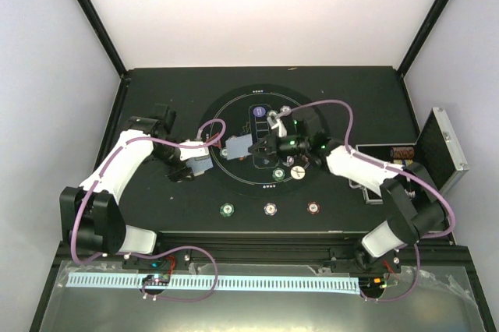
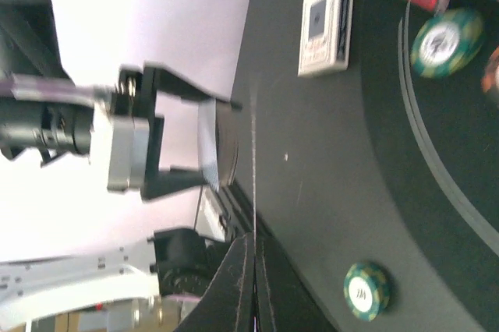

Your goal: Distribute texas hold em gaming equipment

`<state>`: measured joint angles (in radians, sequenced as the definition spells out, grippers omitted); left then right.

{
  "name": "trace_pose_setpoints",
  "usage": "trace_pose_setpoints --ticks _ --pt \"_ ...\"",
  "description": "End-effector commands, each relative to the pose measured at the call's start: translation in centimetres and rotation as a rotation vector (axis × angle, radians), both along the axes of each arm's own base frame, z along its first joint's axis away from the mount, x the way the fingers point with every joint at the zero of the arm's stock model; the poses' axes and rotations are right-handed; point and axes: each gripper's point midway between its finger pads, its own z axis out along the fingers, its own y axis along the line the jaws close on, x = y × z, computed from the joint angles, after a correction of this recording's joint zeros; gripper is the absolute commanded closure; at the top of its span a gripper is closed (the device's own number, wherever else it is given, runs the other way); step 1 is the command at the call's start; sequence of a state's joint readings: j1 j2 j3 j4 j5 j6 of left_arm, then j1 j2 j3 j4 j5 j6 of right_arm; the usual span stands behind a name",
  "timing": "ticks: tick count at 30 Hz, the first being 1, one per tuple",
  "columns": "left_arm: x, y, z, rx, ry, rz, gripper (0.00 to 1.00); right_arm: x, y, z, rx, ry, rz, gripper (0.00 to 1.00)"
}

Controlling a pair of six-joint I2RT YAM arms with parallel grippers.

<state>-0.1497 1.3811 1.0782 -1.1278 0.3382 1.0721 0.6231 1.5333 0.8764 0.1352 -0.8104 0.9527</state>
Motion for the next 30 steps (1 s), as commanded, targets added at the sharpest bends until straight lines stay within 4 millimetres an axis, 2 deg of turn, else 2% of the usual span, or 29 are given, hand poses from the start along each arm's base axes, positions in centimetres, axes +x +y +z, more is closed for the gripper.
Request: trace_pose_setpoints --ticks 1,4,5,7,12,16,21,22,25,28,30 --pt "0.4 0.1 1.1 -0.007 -0.012 0.011 0.99 3.2 -0.7 0.9 0.000 -0.021 -0.009 0.99" --pt "0.2 0.1 1.4 -0.005 -0.015 0.010 0.98 6.4 0.4 0.3 -0.018 -0.013 -0.018 0.99" --pt "0.1 0.2 1.5 -0.004 -0.013 0.008 0.98 7.9 1.3 0.9 -0.012 -0.030 -0.018 0.99" --pt "-0.2 0.1 1.7 -0.009 -0.010 0.007 0.98 10.3 2.6 -0.1 -0.035 -0.021 -0.020 0.99" --pt "-0.7 0.1 1.9 -0.011 -0.002 0.002 0.99 16.2 5.7 -3.8 -0.086 0.026 -0.042 0.99" --pt "-0.9 0.0 2.2 -0.022 0.002 0.001 0.98 19.2 7.4 -7.8 -0.114 0.082 -0.060 0.99" --pt "-1.3 -0.1 2.4 -0.029 0.003 -0.011 0.98 20.4 8.7 -10.3 -0.138 0.108 -0.072 0.99" --pt "-1.3 -0.1 2.4 -0.028 0.004 -0.010 0.98 20.5 8.8 -10.6 -0.148 0.109 -0.074 0.96" --pt "-1.5 -0.1 2.6 -0.027 0.004 -0.011 0.98 20.3 8.5 -10.3 -0.175 0.097 -0.075 0.71" --pt "-1.5 0.0 2.6 -0.025 -0.001 -0.013 0.98 19.7 7.3 -8.5 -0.207 0.038 -0.089 0.55" --pt "-1.5 0.0 2.6 -0.023 0.003 -0.014 0.98 18.5 6.3 -7.2 -0.219 0.012 -0.095 0.46"
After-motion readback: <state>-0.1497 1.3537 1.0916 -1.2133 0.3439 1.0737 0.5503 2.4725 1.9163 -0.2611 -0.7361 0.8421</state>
